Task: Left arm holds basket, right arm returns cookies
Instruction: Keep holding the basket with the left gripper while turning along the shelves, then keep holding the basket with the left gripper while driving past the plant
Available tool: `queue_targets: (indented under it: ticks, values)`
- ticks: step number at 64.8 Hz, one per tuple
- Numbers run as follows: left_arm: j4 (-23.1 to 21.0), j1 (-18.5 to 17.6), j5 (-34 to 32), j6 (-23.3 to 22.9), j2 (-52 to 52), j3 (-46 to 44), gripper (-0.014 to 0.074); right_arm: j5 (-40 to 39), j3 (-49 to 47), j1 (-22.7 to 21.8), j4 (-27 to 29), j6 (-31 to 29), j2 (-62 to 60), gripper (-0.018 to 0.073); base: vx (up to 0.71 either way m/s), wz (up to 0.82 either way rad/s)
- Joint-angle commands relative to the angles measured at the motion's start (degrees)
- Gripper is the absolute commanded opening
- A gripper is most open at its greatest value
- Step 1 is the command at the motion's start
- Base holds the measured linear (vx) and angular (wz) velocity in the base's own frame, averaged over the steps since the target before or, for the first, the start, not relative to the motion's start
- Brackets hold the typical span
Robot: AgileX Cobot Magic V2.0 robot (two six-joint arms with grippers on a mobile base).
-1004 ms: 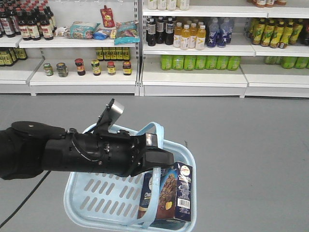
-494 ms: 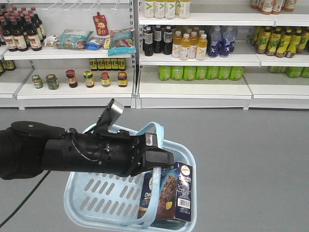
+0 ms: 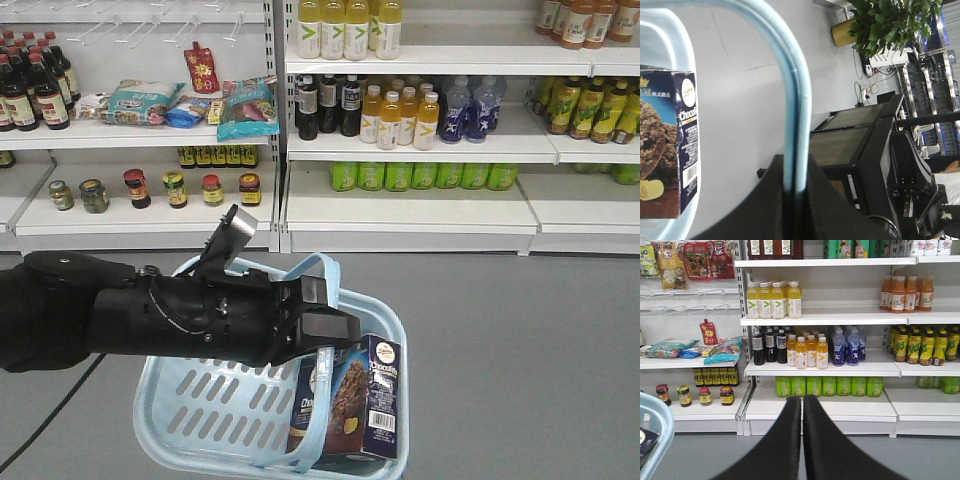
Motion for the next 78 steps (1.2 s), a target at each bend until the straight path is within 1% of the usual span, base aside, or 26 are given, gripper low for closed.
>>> queue_targets:
  ticks: [1, 39, 55, 78]
  values:
    - [-3.47, -0.39, 2.79, 0.70, -2.90, -1.76, -0.0006, -4.25, 0.17, -0.15, -0.38, 0.11, -0.68, -0.0008, 0.33, 0.04]
    - [-3.47, -0.39, 2.79, 0.70, -2.90, -1.76, -0.0006, -4.25, 0.17, -0.15, -0.38, 0.11, -0.68, -0.0008, 0.31, -0.02]
    - [-3.47, -0.39, 2.79, 0.70, -2.90, -1.76, -0.0006, -4.25, 0.17, -0.15, -0.38, 0.11, -0.68, -0.0008, 0.29, -0.29]
    - [-3.47, -0.39, 2.79, 0.70, -2.90, -1.76, -0.0006, -4.31, 0.17, -0.15, -0.38, 0.11, -0.68, -0.0008, 0.25, -0.44]
